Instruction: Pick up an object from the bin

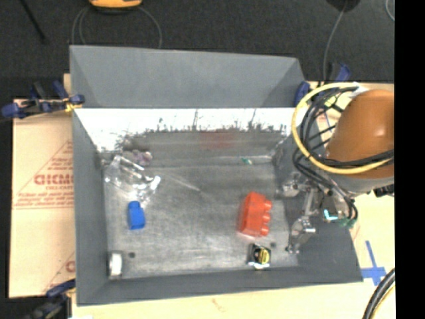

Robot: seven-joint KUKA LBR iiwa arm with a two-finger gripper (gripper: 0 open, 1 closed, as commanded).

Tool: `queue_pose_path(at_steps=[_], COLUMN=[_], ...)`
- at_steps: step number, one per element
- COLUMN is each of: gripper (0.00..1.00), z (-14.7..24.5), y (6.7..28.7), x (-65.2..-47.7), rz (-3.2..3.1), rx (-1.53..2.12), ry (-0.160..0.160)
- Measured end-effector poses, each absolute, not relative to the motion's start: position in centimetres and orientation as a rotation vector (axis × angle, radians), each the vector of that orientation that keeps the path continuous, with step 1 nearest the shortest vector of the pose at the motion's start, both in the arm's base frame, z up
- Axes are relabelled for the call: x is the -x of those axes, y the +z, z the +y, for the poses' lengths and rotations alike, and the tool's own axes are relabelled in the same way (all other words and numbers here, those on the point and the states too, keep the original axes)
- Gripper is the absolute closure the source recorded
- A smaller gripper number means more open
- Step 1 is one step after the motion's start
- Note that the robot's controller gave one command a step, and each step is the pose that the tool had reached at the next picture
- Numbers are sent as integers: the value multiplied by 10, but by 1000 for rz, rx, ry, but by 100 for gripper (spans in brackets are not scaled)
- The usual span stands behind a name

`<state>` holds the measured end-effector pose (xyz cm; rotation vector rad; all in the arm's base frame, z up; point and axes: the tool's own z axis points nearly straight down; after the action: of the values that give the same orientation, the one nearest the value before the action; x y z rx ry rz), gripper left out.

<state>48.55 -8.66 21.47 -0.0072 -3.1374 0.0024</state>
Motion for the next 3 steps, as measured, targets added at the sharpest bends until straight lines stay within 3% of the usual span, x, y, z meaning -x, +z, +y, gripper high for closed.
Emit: queue_pose_path(at_steps=[1, 2, 3], gripper=[0, 0, 0], z=[-106, -86, -75], y=[96, 116, 110], x=[-536, -564, -579], rz=[-3059, -2929, -2796], rx=[-798, -1150, -1444], ry=[7, 4, 3])
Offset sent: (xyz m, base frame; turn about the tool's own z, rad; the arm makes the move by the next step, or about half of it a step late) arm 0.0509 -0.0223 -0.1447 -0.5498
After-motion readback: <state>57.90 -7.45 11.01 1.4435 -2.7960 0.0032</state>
